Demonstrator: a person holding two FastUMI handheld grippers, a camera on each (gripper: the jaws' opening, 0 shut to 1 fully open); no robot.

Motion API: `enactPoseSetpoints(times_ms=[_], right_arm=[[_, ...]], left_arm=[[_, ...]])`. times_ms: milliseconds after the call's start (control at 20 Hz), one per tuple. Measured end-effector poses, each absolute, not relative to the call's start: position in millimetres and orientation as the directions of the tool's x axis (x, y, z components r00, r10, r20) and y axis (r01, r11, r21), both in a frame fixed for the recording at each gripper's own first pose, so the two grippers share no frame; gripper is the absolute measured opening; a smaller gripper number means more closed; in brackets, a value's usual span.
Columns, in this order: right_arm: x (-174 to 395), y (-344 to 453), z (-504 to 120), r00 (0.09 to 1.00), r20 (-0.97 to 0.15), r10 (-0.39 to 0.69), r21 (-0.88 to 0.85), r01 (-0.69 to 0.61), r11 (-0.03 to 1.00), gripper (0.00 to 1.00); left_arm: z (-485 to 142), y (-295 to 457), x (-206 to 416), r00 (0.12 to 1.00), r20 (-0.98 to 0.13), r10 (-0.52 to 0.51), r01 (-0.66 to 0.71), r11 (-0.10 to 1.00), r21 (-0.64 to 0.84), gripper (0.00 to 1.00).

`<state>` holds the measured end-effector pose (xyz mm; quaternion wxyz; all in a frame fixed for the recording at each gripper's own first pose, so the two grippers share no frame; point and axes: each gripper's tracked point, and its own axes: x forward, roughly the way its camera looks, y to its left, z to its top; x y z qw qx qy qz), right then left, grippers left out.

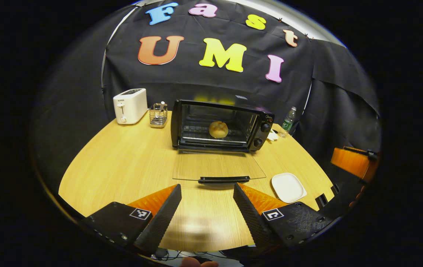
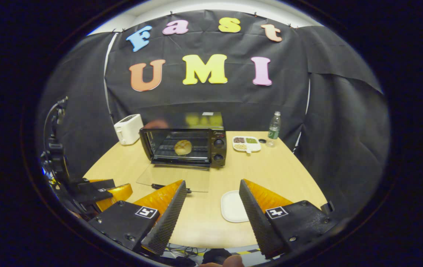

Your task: Open the electric oven with the left hand, put the food in, and close the electric oven.

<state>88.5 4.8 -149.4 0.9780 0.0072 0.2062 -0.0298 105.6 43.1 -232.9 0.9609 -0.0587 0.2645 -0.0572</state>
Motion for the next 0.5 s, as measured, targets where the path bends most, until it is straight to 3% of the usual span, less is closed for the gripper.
enactPoseSetpoints(times_ms=[500], right_arm=[[70,-72,-154,0.864,-0.463,-0.2,-0.045,0.202,0.978,0.92]], left_arm=[[-322,-8,159,0.742,-0.651,-0.161,0.08,0.985,-0.153,0.93]])
